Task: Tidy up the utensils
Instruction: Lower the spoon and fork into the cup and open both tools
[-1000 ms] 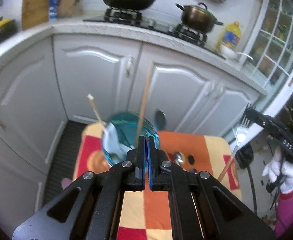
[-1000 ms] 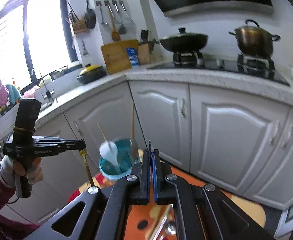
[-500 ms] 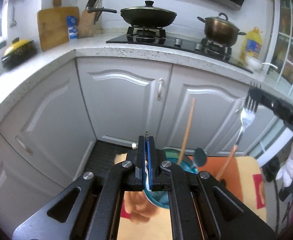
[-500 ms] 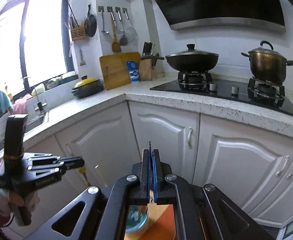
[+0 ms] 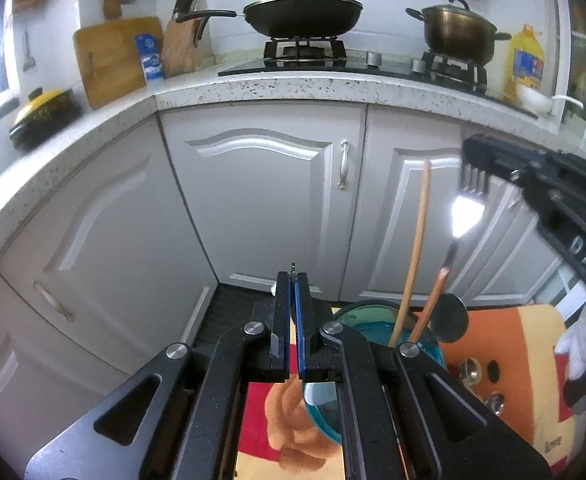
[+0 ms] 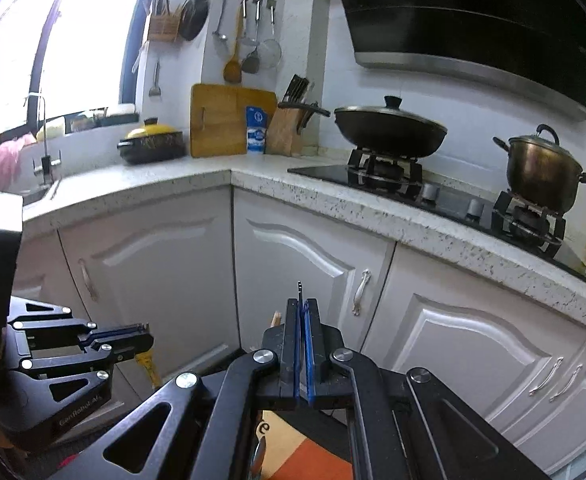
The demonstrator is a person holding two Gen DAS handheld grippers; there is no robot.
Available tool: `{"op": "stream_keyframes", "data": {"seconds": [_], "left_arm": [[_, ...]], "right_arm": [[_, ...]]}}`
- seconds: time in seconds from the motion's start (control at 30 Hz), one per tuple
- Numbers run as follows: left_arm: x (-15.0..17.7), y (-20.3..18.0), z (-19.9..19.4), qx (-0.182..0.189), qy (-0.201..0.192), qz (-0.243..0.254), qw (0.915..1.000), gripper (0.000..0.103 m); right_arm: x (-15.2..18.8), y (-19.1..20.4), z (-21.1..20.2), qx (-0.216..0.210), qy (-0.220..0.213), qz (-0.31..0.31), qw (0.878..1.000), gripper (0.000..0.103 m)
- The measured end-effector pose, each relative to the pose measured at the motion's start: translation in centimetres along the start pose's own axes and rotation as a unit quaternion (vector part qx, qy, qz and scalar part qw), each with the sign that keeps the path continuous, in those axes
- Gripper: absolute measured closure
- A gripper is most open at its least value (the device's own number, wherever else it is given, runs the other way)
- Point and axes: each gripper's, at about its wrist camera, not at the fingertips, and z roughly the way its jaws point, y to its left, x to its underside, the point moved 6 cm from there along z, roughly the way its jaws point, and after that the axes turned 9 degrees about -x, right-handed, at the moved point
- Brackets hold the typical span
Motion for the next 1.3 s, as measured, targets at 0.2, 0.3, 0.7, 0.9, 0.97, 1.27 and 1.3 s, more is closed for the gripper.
{"op": "stream_keyframes", "data": {"seconds": [0.2, 0.3, 0.7, 0.9, 0.97, 1.27, 1.3], "left_arm": [[1.3, -1.3, 1.0, 0.008, 0.016, 0.01, 0.9998, 0.103], [1.9, -1.6, 1.5, 0.008, 0.024, 0.011, 0.9996, 0.103], [3.7, -2.6, 1.6, 0.024, 0.058, -0.002, 0.998, 0.095], [3.8, -2.6, 0.5, 0.037, 0.06, -0.011, 0.9975, 0.069], [3.8, -2.6, 0.1, 0.037, 0.063, -0.013, 0.9973, 0.066], [3.8, -2.9, -2.2, 0.041, 0.056, -0.027, 0.9972, 0.065], [3.9, -2.9, -2.5, 0.04, 0.055, -0.029, 0.9972, 0.065]], "right_arm": [[2.5, 1.2, 1.2, -0.025, 0.036, -0.006, 0.999, 0.101], [3.9, 1.4, 1.8, -0.041, 0.061, 0.001, 0.997, 0.101], [4.5, -0.7, -0.3, -0.093, 0.052, 0.094, 0.99, 0.079], [4.9, -1.6, -1.4, -0.089, 0.051, 0.114, 0.988, 0.079], [5.2, -1.6, -1.9, -0.088, 0.05, 0.121, 0.987, 0.078], [6.5, -1.4, -4.4, -0.08, 0.052, 0.134, 0.986, 0.07], [6.7, -1.4, -4.7, -0.078, 0.051, 0.137, 0.986, 0.07]]}}
